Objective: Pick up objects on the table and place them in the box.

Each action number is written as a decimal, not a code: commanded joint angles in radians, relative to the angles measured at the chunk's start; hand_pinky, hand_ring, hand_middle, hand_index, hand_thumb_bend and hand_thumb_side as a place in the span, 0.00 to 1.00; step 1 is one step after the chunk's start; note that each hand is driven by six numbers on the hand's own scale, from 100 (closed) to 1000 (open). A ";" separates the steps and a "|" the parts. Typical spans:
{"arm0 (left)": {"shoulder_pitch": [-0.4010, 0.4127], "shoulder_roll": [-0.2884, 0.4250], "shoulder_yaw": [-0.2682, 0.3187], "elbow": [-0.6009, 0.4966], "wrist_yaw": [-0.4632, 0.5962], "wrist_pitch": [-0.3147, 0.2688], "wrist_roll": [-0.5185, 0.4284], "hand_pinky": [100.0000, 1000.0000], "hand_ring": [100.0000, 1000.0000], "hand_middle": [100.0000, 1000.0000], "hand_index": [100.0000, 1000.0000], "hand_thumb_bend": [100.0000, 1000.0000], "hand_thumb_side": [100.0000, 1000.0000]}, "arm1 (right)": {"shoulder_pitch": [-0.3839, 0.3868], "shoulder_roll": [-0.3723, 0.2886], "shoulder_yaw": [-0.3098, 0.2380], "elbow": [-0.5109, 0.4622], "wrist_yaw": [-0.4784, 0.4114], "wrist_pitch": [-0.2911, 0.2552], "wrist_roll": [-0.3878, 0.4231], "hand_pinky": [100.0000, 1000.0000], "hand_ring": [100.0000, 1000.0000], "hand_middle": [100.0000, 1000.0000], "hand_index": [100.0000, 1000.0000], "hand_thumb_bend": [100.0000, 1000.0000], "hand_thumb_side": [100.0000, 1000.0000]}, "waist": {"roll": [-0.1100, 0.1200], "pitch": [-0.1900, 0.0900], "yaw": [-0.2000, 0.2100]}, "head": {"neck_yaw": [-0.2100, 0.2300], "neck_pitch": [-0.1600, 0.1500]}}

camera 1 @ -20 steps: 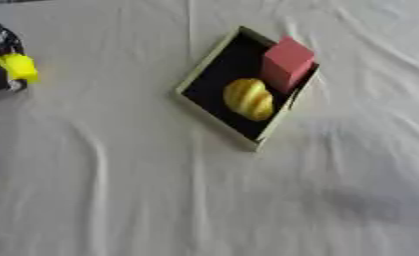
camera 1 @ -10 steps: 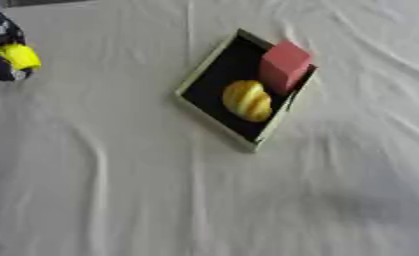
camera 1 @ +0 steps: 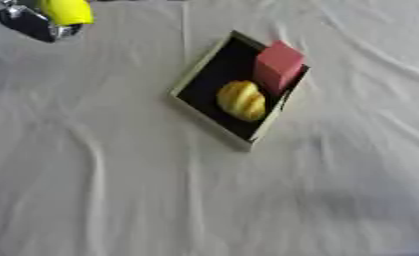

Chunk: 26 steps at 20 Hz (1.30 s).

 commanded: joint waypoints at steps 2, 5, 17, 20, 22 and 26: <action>-0.039 -0.111 -0.054 -0.056 0.025 -0.018 -0.048 0.52 0.48 0.36 0.50 0.08 0.00 | -0.002 -0.029 -0.004 -0.020 -0.021 -0.005 0.001 1.00 0.84 0.59 0.75 0.00 0.41 | -0.007 -0.027 -0.001 | -0.008 0.002; -0.037 -0.191 -0.085 -0.049 0.015 -0.021 -0.069 0.51 0.48 0.37 0.50 0.07 0.00 | -0.003 -0.029 -0.005 -0.020 -0.027 -0.003 0.003 1.00 0.84 0.59 0.75 0.00 0.41 | -0.006 -0.028 -0.003 | -0.011 0.001; 0.005 -0.402 -0.097 0.156 -0.173 0.002 -0.029 0.50 0.48 0.37 0.51 0.06 0.00 | -0.015 -0.022 -0.004 -0.020 -0.042 0.015 0.015 1.00 0.84 0.59 0.75 0.00 0.41 | -0.005 -0.026 -0.012 | 0.001 0.001; 0.008 -0.427 -0.087 0.210 -0.223 0.005 0.009 0.50 0.48 0.38 0.51 0.07 0.00 | -0.016 -0.019 -0.003 -0.020 -0.042 0.020 0.017 1.00 0.84 0.59 0.75 0.00 0.41 | -0.006 -0.025 -0.015 | 0.003 0.000; 0.009 -0.443 -0.079 0.240 -0.253 0.015 0.037 0.51 0.48 0.39 0.53 0.08 0.00 | -0.018 -0.017 -0.002 -0.020 -0.042 0.022 0.019 1.00 0.84 0.59 0.75 0.00 0.41 | -0.006 -0.024 -0.017 | 0.005 0.000; 0.015 -0.455 -0.072 0.273 -0.277 0.023 0.076 0.63 0.58 0.50 0.68 0.11 0.00 | -0.017 -0.014 -0.003 -0.020 -0.040 0.024 0.021 1.00 0.84 0.59 0.75 0.00 0.41 | -0.005 -0.023 -0.019 | 0.001 -0.001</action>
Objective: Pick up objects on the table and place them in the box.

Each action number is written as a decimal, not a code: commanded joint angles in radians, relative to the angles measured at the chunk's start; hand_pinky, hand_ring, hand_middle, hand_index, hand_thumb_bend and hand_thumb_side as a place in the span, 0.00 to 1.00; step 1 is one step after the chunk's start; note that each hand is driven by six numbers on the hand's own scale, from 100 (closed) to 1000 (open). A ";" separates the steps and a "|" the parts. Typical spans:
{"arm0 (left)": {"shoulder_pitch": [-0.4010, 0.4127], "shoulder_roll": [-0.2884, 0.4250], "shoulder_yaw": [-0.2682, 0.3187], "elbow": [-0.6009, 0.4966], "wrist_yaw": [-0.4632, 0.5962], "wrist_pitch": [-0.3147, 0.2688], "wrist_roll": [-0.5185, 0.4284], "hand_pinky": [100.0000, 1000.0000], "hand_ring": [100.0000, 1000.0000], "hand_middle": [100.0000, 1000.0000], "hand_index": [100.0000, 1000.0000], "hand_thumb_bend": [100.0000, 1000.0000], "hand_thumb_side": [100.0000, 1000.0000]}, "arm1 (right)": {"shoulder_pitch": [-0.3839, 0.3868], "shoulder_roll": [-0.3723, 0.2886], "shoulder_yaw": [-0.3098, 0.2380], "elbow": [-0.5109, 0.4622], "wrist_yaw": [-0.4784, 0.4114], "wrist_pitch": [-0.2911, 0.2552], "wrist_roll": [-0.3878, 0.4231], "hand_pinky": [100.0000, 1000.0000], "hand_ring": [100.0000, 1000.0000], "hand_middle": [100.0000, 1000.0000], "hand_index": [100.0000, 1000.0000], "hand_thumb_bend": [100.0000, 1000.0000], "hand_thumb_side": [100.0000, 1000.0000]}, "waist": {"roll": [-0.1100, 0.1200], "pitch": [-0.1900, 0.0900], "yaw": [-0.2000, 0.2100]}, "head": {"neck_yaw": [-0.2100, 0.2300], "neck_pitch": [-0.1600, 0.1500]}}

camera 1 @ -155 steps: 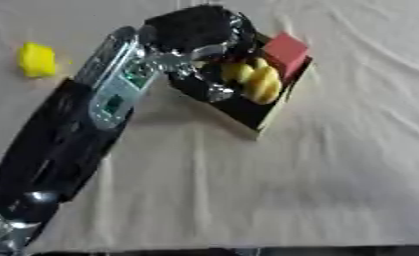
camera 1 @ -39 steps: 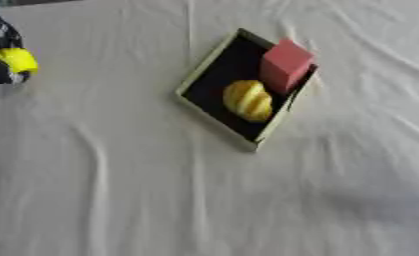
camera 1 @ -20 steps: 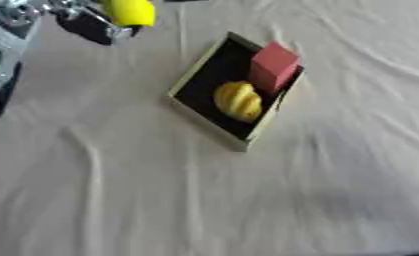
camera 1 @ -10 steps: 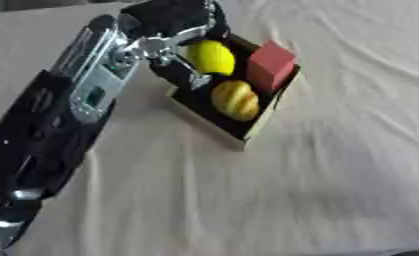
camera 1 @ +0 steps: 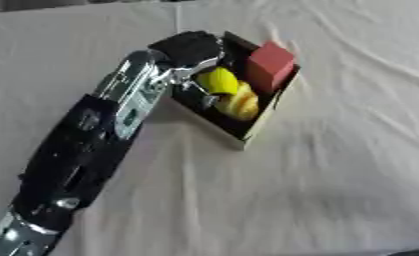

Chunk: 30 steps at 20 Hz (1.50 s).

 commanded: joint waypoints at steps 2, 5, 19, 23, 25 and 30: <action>-0.007 -0.003 0.005 0.007 -0.021 -0.001 0.016 0.80 0.77 0.70 0.87 0.19 0.00 | -0.006 -0.008 -0.003 -0.020 -0.002 0.010 -0.003 1.00 0.84 0.59 0.75 0.00 0.41 | -0.003 -0.019 -0.001 | -0.002 -0.004; -0.004 0.005 0.004 -0.036 -0.028 -0.012 -0.001 0.91 0.87 0.81 0.95 0.28 0.05 | -0.006 -0.006 -0.004 -0.020 -0.001 0.014 -0.004 1.00 0.84 0.59 0.75 0.00 0.41 | -0.002 -0.019 -0.001 | -0.007 -0.004; 0.002 0.053 0.020 -0.232 -0.007 0.004 -0.060 0.97 0.96 0.85 0.98 0.52 0.47 | 0.004 -0.004 0.002 -0.020 0.001 0.021 0.000 1.00 0.84 0.58 0.75 0.00 0.41 | -0.009 -0.031 0.009 | -0.017 -0.002; 0.009 0.059 0.030 -0.268 0.028 0.027 -0.041 0.94 0.93 0.83 0.96 0.28 0.33 | 0.005 -0.005 0.002 -0.020 -0.002 0.021 0.000 1.00 0.84 0.58 0.75 0.00 0.41 | -0.010 -0.033 0.010 | -0.018 -0.004; 0.018 0.070 0.047 -0.308 0.080 0.048 -0.011 0.89 0.89 0.80 0.95 0.00 0.17 | 0.005 -0.007 0.001 -0.020 -0.004 0.021 -0.001 1.00 0.84 0.58 0.75 0.00 0.41 | -0.010 -0.034 0.012 | -0.021 -0.005; 0.056 0.154 0.130 -0.448 0.335 0.123 0.115 0.76 0.76 0.70 0.87 0.00 0.31 | 0.005 -0.012 -0.006 -0.020 -0.009 0.012 -0.008 1.00 0.84 0.59 0.75 0.00 0.41 | -0.008 -0.034 0.017 | -0.044 -0.005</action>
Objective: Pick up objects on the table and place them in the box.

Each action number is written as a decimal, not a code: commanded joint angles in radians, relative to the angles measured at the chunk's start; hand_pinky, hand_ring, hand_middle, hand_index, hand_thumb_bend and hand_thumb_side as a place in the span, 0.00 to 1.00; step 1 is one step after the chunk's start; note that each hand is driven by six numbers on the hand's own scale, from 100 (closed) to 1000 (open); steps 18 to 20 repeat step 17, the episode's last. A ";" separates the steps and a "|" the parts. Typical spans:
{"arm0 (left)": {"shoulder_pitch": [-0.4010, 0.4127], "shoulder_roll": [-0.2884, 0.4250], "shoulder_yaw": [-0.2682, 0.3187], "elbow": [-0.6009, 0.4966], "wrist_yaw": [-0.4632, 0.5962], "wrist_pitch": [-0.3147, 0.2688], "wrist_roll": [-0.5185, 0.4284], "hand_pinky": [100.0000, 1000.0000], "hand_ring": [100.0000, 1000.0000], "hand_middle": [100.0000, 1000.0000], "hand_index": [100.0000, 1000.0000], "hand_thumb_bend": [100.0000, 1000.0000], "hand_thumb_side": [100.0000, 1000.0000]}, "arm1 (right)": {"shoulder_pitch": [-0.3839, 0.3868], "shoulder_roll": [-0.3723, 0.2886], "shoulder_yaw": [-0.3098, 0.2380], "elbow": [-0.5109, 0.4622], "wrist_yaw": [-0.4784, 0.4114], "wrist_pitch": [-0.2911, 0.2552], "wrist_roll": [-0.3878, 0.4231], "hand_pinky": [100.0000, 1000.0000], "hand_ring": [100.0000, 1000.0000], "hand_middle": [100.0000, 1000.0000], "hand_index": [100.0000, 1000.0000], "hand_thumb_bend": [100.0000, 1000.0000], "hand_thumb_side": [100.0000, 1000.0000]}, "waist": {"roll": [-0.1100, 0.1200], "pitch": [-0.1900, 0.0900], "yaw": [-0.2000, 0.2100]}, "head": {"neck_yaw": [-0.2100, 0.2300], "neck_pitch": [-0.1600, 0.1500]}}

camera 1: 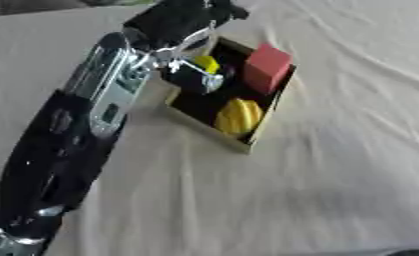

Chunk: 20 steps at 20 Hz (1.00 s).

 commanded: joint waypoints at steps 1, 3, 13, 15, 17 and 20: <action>0.011 0.081 0.067 -0.112 0.190 0.036 0.089 0.75 0.74 0.68 0.86 0.00 0.39 | 0.001 -0.022 -0.013 -0.020 -0.008 -0.009 -0.007 1.00 0.84 0.59 0.75 0.00 0.41 | -0.007 -0.024 0.003 | -0.017 -0.005; 0.047 0.128 0.119 -0.172 0.328 0.047 0.159 0.73 0.72 0.65 0.84 0.00 0.45 | 0.001 -0.025 -0.016 -0.020 -0.008 -0.018 -0.012 1.00 0.84 0.59 0.75 0.00 0.41 | -0.007 -0.022 0.004 | -0.026 -0.005; 0.277 0.275 0.342 -0.401 0.764 -0.005 0.644 0.72 0.72 0.65 0.86 0.00 0.50 | 0.003 -0.037 -0.024 -0.020 -0.009 -0.063 -0.034 1.00 0.84 0.59 0.75 0.00 0.41 | -0.017 -0.012 0.010 | -0.036 -0.004; 0.313 0.284 0.366 -0.404 0.793 -0.052 0.702 0.72 0.72 0.65 0.86 0.00 0.49 | 0.006 -0.037 -0.025 -0.020 -0.009 -0.072 -0.036 1.00 0.84 0.59 0.75 0.00 0.41 | -0.020 -0.012 0.010 | -0.033 -0.004; 0.350 0.289 0.386 -0.405 0.806 -0.092 0.744 0.73 0.72 0.65 0.85 0.00 0.46 | 0.009 -0.037 -0.027 -0.020 -0.009 -0.080 -0.040 1.00 0.84 0.59 0.75 0.00 0.41 | -0.024 -0.013 0.011 | -0.029 -0.005; 0.350 0.289 0.386 -0.405 0.806 -0.092 0.744 0.73 0.72 0.65 0.85 0.00 0.46 | 0.009 -0.037 -0.027 -0.020 -0.009 -0.080 -0.040 1.00 0.84 0.59 0.75 0.00 0.41 | -0.024 -0.013 0.011 | -0.029 -0.005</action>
